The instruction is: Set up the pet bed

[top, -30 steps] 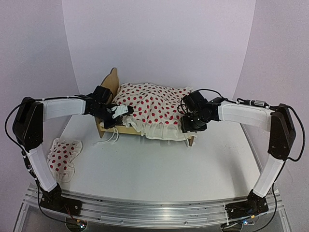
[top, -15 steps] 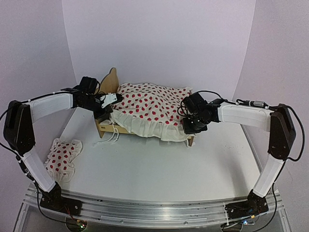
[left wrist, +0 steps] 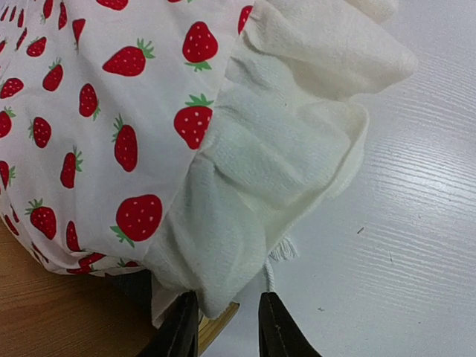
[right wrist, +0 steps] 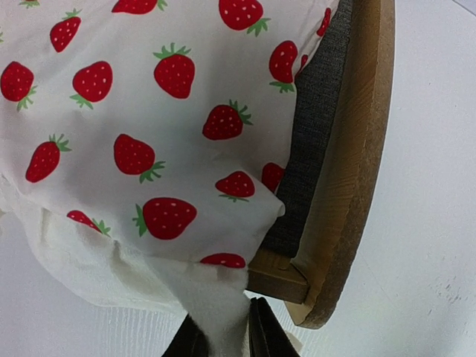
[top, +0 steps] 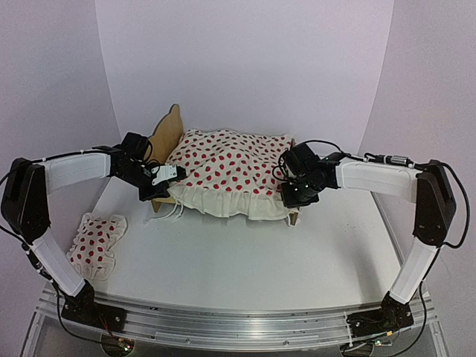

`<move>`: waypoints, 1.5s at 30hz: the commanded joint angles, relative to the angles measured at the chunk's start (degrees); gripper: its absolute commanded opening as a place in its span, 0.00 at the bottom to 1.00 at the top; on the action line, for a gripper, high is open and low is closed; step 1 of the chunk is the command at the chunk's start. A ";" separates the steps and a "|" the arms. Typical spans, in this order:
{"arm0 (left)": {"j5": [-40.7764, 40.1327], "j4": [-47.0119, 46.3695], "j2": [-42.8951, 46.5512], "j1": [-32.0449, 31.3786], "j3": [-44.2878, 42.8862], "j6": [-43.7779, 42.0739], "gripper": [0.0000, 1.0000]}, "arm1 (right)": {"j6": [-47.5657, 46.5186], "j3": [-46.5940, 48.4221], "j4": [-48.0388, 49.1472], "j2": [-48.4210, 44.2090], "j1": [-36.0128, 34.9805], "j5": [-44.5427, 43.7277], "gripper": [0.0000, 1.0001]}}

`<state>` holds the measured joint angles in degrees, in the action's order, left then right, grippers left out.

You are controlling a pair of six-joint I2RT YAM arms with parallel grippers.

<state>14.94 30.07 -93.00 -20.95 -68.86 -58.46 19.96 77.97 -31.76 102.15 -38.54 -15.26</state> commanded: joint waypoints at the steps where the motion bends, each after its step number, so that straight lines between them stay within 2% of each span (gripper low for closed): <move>1: -0.04 -0.54 0.54 0.04 -1.31 0.27 0.30 | -0.12 0.83 -0.90 -3.62 -0.04 1.15 0.18; 12: 1.97 -1.26 4.44 0.01 0.88 -4.03 0.49 | -3.21 1.40 -2.16 -6.59 0.02 0.23 0.44; 17: 8.06 -2.18 6.30 -0.14 1.13 -9.40 0.63 | -4.48 3.91 -2.08 -6.75 1.73 0.24 0.50; 20: 5.68 -6.33 4.08 -1.64 2.80 -11.18 0.71 | -4.42 7.92 -1.97 -3.80 3.32 0.73 0.53; 22: 1.77 -8.88 1.29 -2.39 3.37 -12.06 0.71 | -4.77 11.59 -1.99 -0.14 4.32 1.61 0.53; 23: -0.19 -9.95 -0.27 -2.50 3.11 -12.26 0.67 | -5.21 13.29 -1.99 1.99 4.75 1.94 0.53; 28: -5.85 -11.10 -3.79 -2.03 2.67 -13.84 0.34 | -8.08 22.03 -1.75 11.05 5.23 1.00 0.52; 32: -5.85 -10.46 -2.86 -1.99 5.65 -16.18 0.23 | -10.51 26.80 -1.72 17.57 5.68 -2.88 0.52; 35: -5.97 -8.32 -2.19 -1.99 6.97 -16.42 0.23 | -10.15 27.04 -2.00 19.59 7.32 -6.93 0.52; 40: -3.58 -4.06 0.49 -1.99 8.75 -16.42 0.27 | -9.89 27.08 -3.37 20.30 9.65 -7.67 0.52; 45: 1.84 1.41 5.09 -1.61 7.59 -14.75 0.41 | -11.90 28.63 -5.10 19.62 9.79 -5.45 0.52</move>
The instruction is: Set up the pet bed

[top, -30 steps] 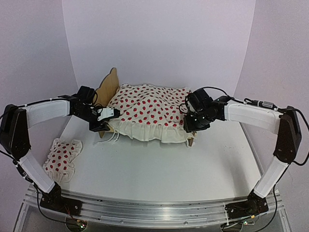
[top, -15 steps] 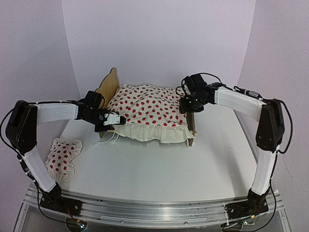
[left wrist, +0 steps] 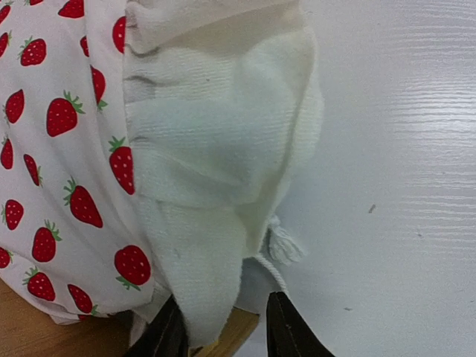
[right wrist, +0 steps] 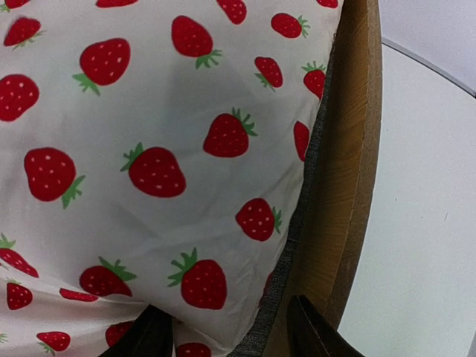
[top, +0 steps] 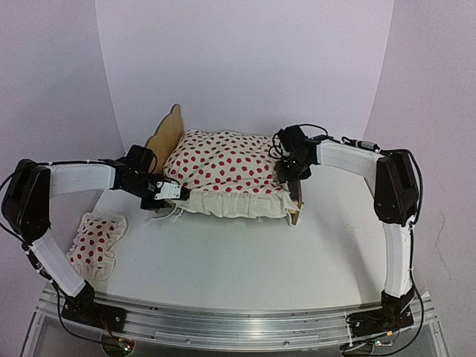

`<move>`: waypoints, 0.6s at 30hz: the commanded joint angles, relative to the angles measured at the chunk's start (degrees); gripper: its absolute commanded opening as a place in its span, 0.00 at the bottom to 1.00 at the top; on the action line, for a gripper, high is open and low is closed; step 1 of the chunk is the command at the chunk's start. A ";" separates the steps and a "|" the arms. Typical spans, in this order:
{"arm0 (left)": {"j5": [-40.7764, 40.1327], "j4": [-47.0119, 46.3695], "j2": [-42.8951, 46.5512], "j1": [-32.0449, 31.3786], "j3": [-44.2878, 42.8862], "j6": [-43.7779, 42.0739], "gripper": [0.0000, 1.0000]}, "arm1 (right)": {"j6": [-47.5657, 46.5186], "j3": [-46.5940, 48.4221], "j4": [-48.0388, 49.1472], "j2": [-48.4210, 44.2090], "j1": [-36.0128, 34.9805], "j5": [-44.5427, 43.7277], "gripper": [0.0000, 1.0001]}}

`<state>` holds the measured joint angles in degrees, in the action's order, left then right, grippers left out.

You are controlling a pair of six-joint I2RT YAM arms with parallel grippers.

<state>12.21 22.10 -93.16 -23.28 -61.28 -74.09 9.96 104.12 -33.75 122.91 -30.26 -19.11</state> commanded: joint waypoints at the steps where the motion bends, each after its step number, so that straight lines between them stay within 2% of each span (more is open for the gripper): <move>1: 6.02 10.46 6.69 0.92 -0.76 1.52 0.44 | -2.15 2.69 -3.10 -1.82 1.48 -0.55 0.52; 7: 17.21 26.10 12.54 4.51 -9.72 8.10 0.60 | -2.43 4.03 -3.10 -8.12 1.49 4.24 0.54; 11: 15.99 37.67 15.99 8.48 -10.27 8.46 0.61 | -1.93 2.04 -3.08 -13.30 1.45 6.70 0.56; 18: 4.62 31.96 28.35 18.57 3.28 7.05 0.57 | -0.16 -5.54 -1.46 -21.99 1.52 12.31 0.57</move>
<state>23.57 52.92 -70.19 -8.94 -64.39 -66.37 8.45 102.31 -36.34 106.47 -28.80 -12.20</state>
